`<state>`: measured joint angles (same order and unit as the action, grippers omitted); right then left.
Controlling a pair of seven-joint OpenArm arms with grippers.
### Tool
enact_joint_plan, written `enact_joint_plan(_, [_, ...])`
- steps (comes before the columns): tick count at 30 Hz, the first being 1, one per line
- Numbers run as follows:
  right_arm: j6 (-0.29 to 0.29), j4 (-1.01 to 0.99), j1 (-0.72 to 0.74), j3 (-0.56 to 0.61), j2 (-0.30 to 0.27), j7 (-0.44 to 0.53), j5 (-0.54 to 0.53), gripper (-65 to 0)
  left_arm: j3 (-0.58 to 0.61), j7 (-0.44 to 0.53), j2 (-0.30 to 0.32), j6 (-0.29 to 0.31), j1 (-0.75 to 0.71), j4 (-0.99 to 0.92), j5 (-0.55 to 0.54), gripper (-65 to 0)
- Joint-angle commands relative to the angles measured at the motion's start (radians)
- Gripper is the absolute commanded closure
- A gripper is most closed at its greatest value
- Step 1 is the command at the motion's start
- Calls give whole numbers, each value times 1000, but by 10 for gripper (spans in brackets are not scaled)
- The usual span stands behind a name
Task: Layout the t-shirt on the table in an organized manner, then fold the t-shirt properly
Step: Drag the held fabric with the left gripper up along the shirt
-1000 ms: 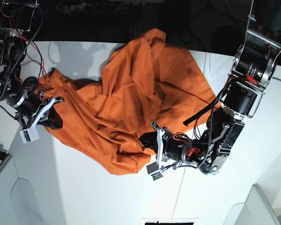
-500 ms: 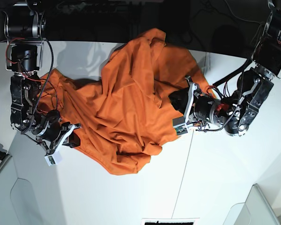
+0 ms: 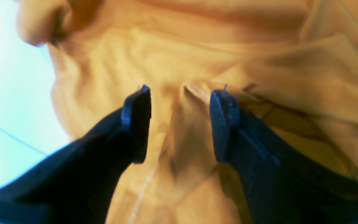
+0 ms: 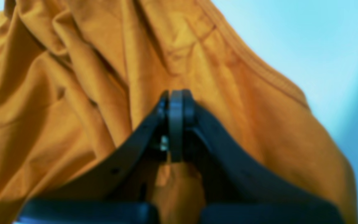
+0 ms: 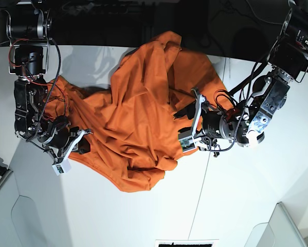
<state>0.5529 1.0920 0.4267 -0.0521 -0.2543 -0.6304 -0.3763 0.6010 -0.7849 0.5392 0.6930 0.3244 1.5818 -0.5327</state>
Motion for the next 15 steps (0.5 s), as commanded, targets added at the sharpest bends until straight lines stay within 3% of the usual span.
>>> enact_joint_plan(1, [1,15,30,-3,-9,20,-16,0,-9,26,-6,5,24,14,-6,-332])
enact_joint_plan(15, [1,15,29,-3,-9,0,-16,0,75,27,-18,5,22,-19,100,-331])
